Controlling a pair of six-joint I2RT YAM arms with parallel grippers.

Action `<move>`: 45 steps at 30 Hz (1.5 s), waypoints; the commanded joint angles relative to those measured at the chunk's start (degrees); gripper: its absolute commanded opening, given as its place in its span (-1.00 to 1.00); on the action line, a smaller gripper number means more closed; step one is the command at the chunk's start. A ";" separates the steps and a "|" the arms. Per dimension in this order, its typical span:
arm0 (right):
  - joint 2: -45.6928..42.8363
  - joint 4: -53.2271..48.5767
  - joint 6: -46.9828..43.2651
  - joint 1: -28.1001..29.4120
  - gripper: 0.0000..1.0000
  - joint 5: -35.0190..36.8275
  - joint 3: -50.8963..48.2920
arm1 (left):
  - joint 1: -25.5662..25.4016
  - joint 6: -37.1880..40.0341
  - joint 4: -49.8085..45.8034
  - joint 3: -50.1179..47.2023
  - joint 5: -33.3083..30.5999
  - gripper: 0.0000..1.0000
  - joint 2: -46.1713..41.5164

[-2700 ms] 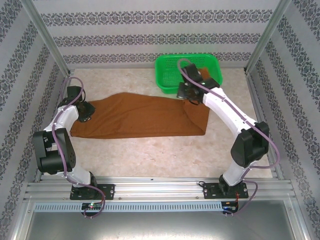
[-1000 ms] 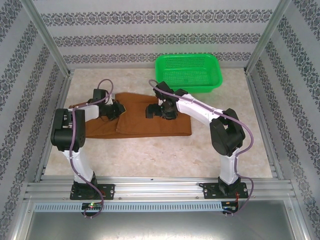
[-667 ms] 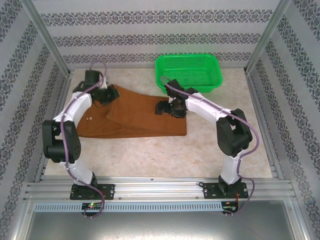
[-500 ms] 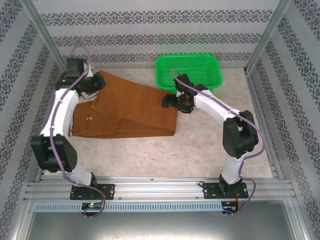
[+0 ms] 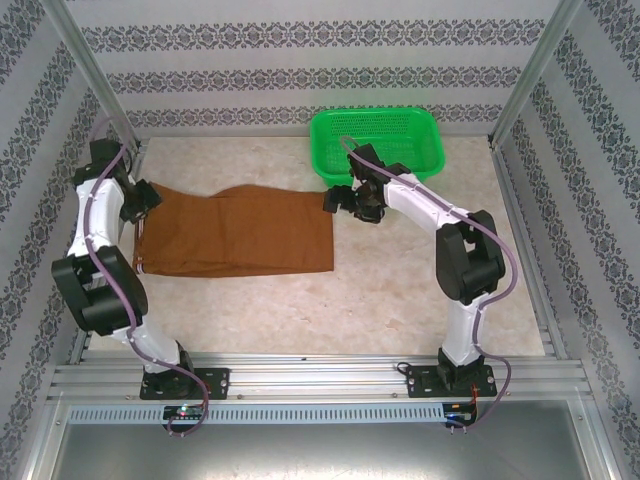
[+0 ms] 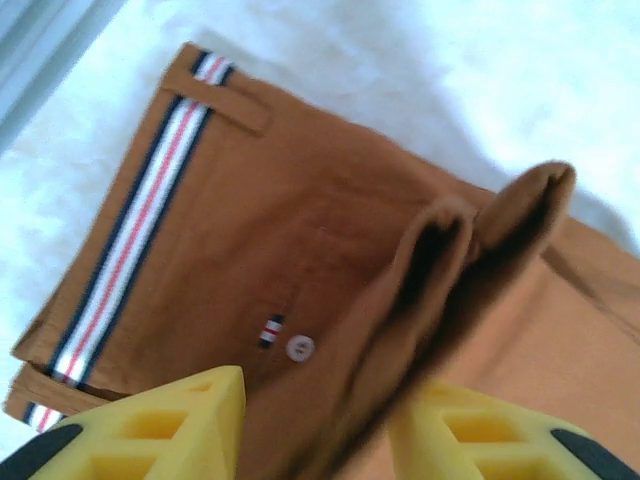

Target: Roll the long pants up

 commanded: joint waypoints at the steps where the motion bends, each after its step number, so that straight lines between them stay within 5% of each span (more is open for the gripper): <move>1: 1.72 -1.37 -1.20 -0.08 0.84 -1.19 1.61 | 0.91 -2.67 0.18 -1.78 -10.54 0.07 -1.64; 10: 7.78 -3.06 -4.28 -0.15 0.84 -1.88 6.00 | -1.39 -3.83 5.75 -3.83 -5.85 0.00 -1.21; 21: 21.55 -3.96 -4.81 0.91 0.62 -3.26 17.58 | -7.43 -5.93 14.14 -17.02 1.61 -0.67 5.31; 23: 22.01 -2.76 -4.86 0.83 0.27 -3.32 16.88 | -8.86 -5.86 14.54 -17.22 1.36 -1.00 7.37; 24: 21.97 -2.58 -4.65 0.80 -0.08 -3.39 16.38 | -9.39 -5.88 14.36 -16.86 0.76 -1.00 8.60; 25: 21.58 -2.14 -4.58 0.82 -0.70 -3.49 15.45 | -9.92 -5.72 14.64 -16.55 0.55 -1.00 9.88; 26: 20.77 -1.49 -4.45 0.91 -1.00 -3.34 13.82 | -10.37 -5.57 14.70 -16.12 0.39 -1.00 11.11; 37: -7.56 8.69 -0.49 4.70 -1.00 -1.53 -27.90 | -14.03 -4.16 11.32 -3.01 -2.08 -1.00 19.87; 45: -22.50 10.02 3.40 21.94 -1.00 -2.52 -39.90 | -20.88 -2.55 4.92 21.06 -4.12 -1.00 34.81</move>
